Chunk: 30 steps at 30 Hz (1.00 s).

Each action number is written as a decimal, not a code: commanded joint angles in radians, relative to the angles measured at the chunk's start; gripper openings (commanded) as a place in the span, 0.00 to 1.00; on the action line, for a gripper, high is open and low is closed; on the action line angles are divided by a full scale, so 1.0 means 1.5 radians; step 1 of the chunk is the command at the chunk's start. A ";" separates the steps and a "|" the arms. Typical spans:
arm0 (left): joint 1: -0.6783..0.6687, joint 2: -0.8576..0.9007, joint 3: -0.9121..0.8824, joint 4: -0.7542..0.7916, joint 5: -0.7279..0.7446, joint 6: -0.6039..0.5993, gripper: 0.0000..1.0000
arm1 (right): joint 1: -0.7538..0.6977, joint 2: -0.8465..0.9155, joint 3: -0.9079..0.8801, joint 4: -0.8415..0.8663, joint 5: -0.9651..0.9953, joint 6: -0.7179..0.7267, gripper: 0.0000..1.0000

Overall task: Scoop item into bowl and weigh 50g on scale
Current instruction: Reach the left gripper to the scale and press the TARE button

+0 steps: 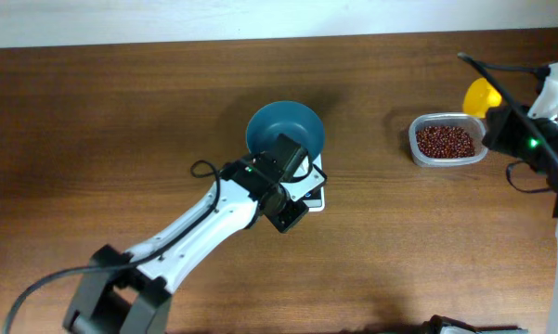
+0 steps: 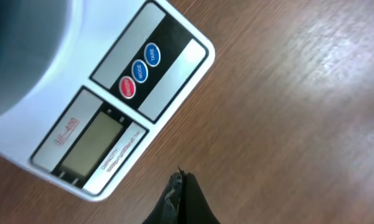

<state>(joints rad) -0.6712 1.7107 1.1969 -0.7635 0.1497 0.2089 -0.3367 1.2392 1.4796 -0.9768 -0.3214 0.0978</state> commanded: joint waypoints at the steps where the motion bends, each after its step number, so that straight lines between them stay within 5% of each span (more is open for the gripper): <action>1: -0.003 0.040 -0.004 0.007 0.012 -0.017 0.00 | 0.001 -0.002 0.004 0.000 0.051 -0.011 0.04; 5: -0.006 0.044 -0.004 0.035 -0.002 -0.041 0.00 | 0.001 -0.002 0.004 0.016 0.059 -0.011 0.04; 16: -0.085 0.099 -0.004 0.095 -0.241 -0.181 0.00 | 0.001 -0.002 0.004 0.057 0.073 -0.011 0.04; 30: -0.091 0.129 -0.004 0.187 -0.282 -0.234 0.00 | 0.001 -0.002 0.004 0.094 0.073 -0.011 0.04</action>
<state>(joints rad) -0.8066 1.8931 1.1950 -0.4870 -0.2401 -0.1246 -0.3367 1.2396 1.4796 -0.8421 -0.2249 0.0929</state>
